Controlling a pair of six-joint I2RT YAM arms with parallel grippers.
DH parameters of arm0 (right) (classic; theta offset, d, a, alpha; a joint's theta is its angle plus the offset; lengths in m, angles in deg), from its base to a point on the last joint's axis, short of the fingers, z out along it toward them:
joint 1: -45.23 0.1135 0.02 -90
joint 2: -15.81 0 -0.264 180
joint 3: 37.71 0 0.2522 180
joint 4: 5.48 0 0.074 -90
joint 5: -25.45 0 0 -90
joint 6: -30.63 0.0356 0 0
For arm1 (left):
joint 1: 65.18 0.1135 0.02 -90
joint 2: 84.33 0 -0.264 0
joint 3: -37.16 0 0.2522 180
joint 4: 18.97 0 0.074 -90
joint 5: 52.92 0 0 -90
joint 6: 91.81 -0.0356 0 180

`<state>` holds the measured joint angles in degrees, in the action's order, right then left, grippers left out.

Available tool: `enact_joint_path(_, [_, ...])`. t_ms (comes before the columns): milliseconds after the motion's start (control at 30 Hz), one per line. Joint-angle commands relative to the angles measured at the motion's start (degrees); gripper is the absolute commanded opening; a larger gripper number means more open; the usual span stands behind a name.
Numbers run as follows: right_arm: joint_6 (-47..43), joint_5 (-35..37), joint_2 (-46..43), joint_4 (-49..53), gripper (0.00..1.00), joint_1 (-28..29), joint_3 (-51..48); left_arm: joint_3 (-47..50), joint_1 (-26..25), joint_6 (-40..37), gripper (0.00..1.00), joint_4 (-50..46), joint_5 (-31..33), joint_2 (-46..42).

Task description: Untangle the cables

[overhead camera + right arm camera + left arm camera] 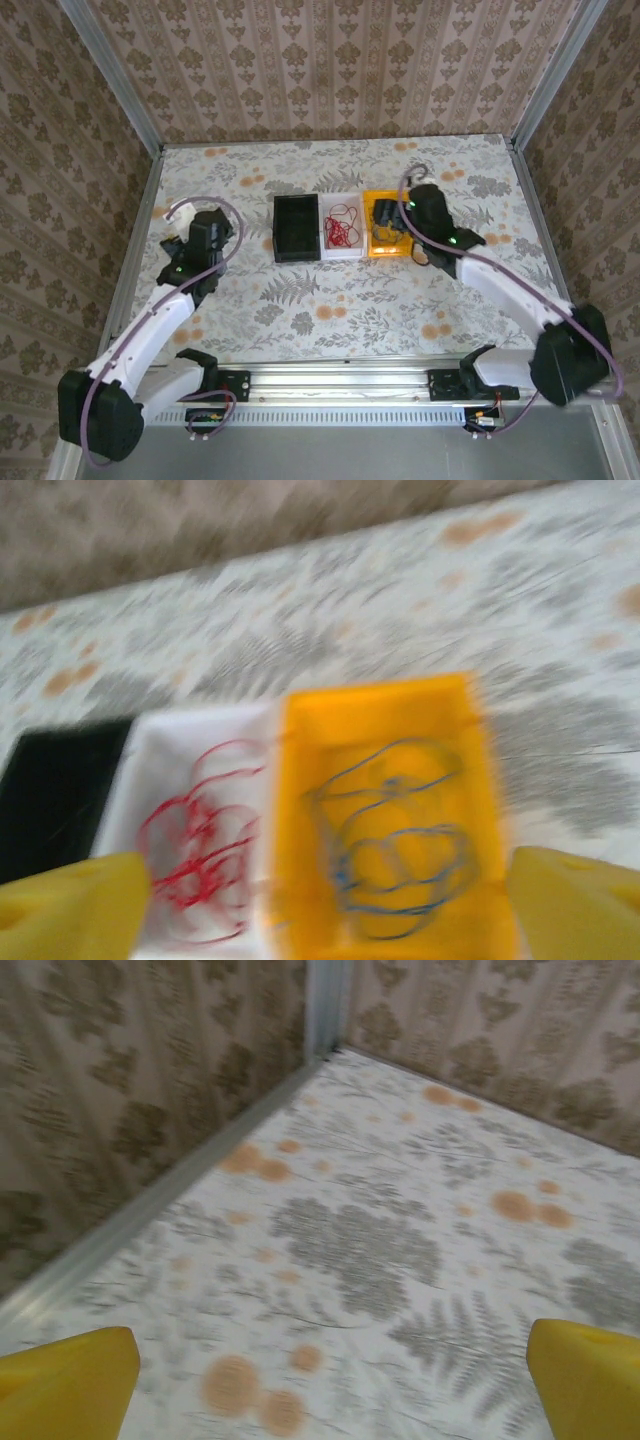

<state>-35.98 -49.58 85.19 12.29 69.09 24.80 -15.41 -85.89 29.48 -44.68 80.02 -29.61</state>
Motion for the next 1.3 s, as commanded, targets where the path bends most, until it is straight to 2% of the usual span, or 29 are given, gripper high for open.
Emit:
enact_joint_path(0, [-11.61,15.54,-5.91,-9.35,1.00,-1.47,-11.09,4.70,3.71,-11.71,1.00,-0.16,5.09,-3.20])
enact_joint_path(67, [-14.80,16.25,-7.07,-9.85,1.00,-4.11,-13.88,8.98,5.35,-16.92,1.00,5.85,4.74,-4.07])
enact_joint_path(167, [-14.25,15.32,-5.37,-12.36,1.00,-7.68,-16.41,16.32,6.01,-24.28,1.00,19.31,2.03,-3.24])
enact_joint_path(267, [-16.41,13.39,-2.35,-22.68,1.00,-10.20,-18.97,20.83,7.98,-22.04,1.00,28.31,-1.10,0.87])
enact_joint_path(333, [-20.09,11.82,1.80,-33.78,1.00,-11.66,-21.41,21.80,10.11,-21.40,1.00,33.70,-4.49,5.39])
enact_joint_path(367, [-22.35,11.23,3.67,-34.92,1.00,-12.13,-20.78,20.55,10.53,-20.27,1.00,32.38,-5.77,6.90])
enact_joint_path(433, [-25.78,10.91,8.29,-39.39,1.00,-13.20,-21.42,20.38,11.96,-22.92,1.00,38.90,-10.36,10.66])
enact_joint_path(533, [-24.90,6.07,16.63,-55.79,1.00,-15.84,-26.50,19.34,14.21,-24.81,1.00,46.02,-18.31,16.14])
enact_joint_path(600, [-23.51,0.65,14.82,-48.13,1.00,-17.80,-24.27,18.32,14.95,-25.13,1.00,49.50,-20.40,19.41])
enact_joint_path(700, [-23.30,-13.19,18.27,-52.73,1.00,-22.22,-25.48,14.69,15.30,-25.74,1.00,46.33,-21.33,22.37])
enact_joint_path(733, [-22.72,-13.06,18.98,-55.23,1.00,-22.68,-25.83,13.79,15.35,-25.64,1.00,44.97,-21.37,22.85])
enact_joint_path(800, [-22.06,-12.66,18.35,-51.72,1.00,-23.07,-24.81,13.28,15.48,-26.01,1.00,44.68,-22.28,23.32])
enact_joint_path(933, [-22.08,-11.30,18.32,-52.37,1.00,-22.67,-25.18,13.96,15.72,-28.14,1.00,47.12,-22.90,23.50])
enact_joint_path(1033, [-22.17,-10.12,18.26,-52.88,1.00,-22.19,-25.40,15.74,15.72,-31.80,1.00,54.09,-23.41,24.95])
enact_joint_path(1100, [-22.17,-10.03,18.23,-53.01,1.00,-22.19,-25.54,19.06,17.27,-33.03,1.00,66.86,-28.00,30.42])
enact_joint_path(1133, [-22.17,-10.11,18.29,-53.05,1.00,-22.19,-25.54,18.76,17.78,-33.04,1.00,67.22,-32.06,32.71])
enact_joint_path(1167, [-22.16,-10.11,18.19,-53.05,1.00,-22.19,-25.53,17.89,17.52,-34.79,1.00,69.76,-31.30,35.34])
enact_joint_path(1200, [-22.08,-10.19,18.31,-53.07,1.00,-22.21,-25.55,16.59,17.77,-32.95,1.00,63.28,-32.04,33.65])
enact_joint_path(1267, [-22.08,-10.27,18.31,-52.90,1.00,-22.27,-25.41,18.23,18.57,-33.25,1.00,68.68,-32.49,34.58])
